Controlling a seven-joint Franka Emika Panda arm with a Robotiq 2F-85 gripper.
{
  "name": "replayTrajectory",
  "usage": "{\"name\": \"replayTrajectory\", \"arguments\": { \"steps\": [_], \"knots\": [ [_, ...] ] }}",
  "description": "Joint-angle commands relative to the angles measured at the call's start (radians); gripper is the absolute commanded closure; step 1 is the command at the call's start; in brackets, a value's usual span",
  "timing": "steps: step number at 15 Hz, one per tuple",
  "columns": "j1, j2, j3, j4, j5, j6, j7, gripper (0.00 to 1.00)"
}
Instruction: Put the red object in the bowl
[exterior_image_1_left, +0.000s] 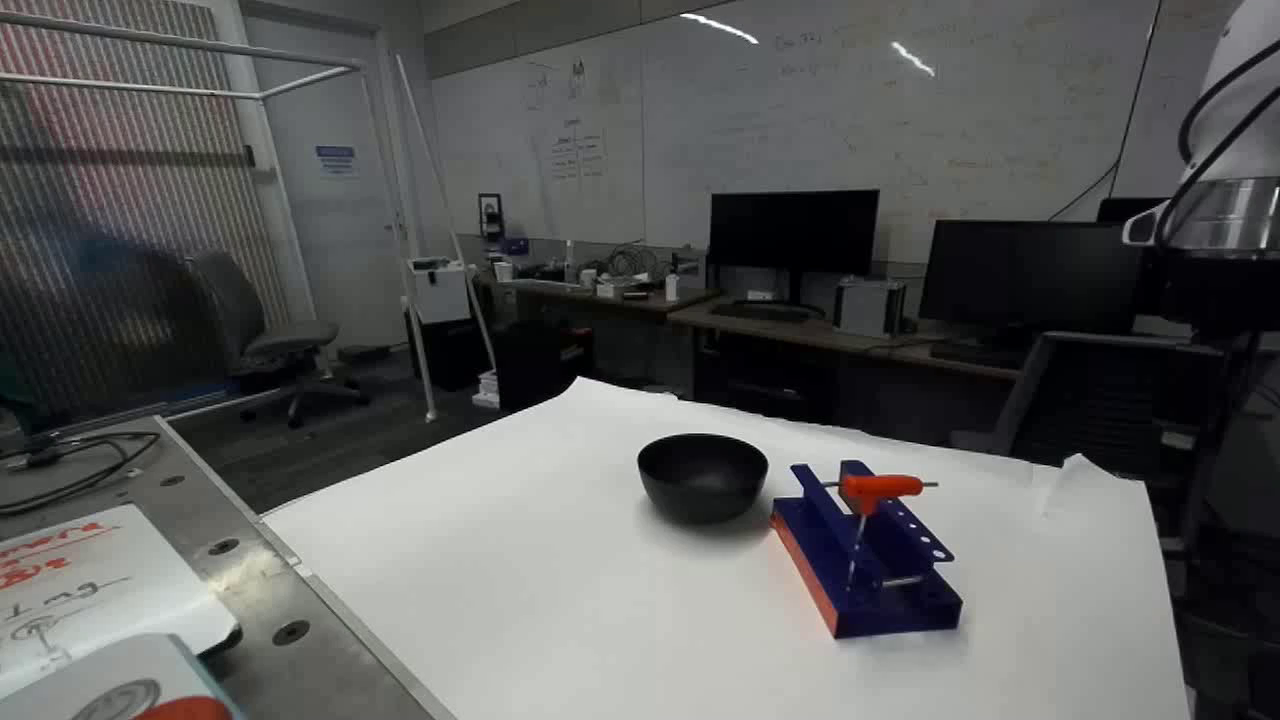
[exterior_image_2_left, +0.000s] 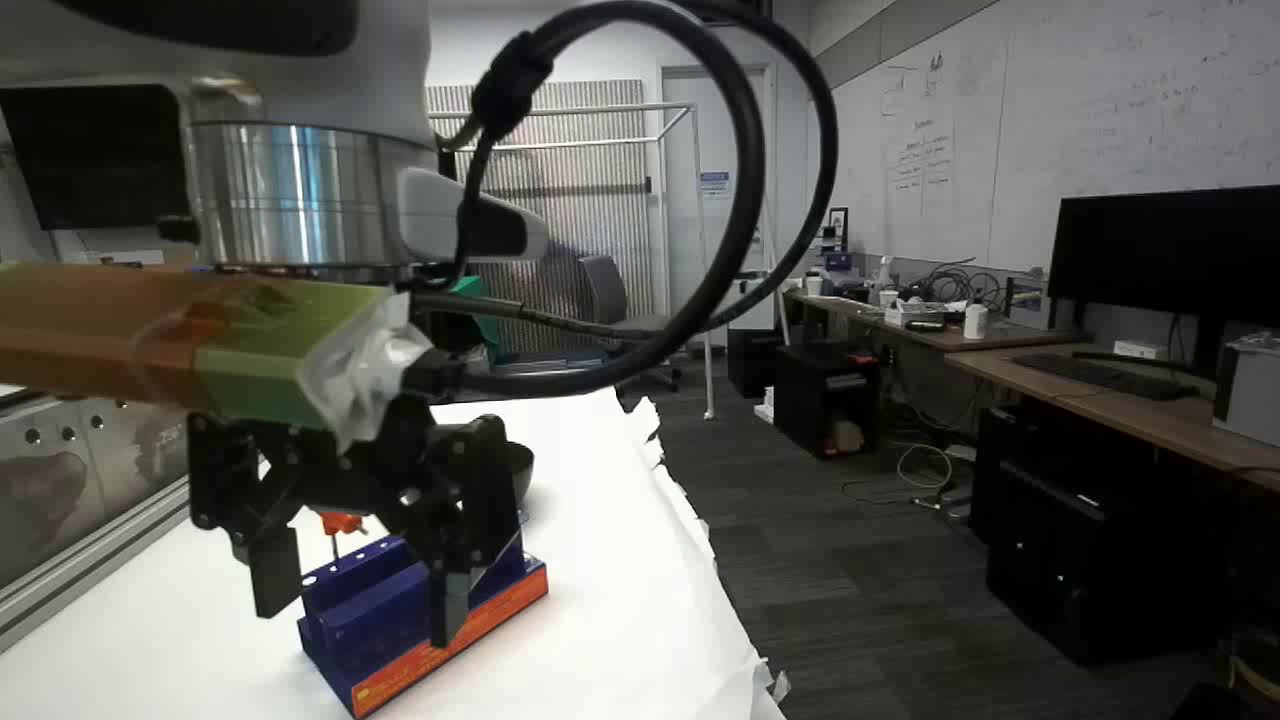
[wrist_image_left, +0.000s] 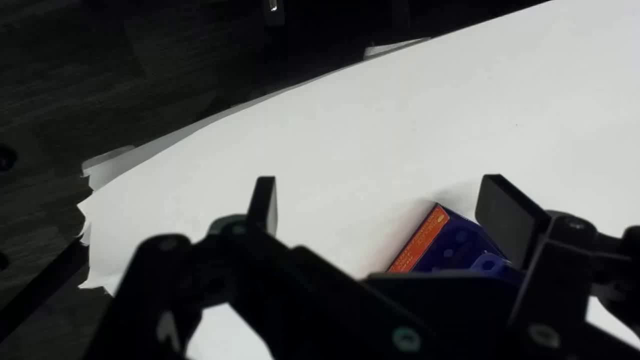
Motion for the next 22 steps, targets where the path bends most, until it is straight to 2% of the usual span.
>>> {"name": "replayTrajectory", "arguments": {
  "steps": [1,16,17,22],
  "knots": [
    [-0.006,0.000,0.005,0.003,0.004,-0.001,-0.003,0.00],
    [-0.006,-0.001,0.005,0.004,0.004,-0.001,-0.003,0.00],
    [-0.009,0.015,0.017,0.022,-0.009,-0.018,0.009,0.00],
    [0.072,0.260,0.103,0.209,0.095,-0.002,0.134,0.00]
  ]
}}
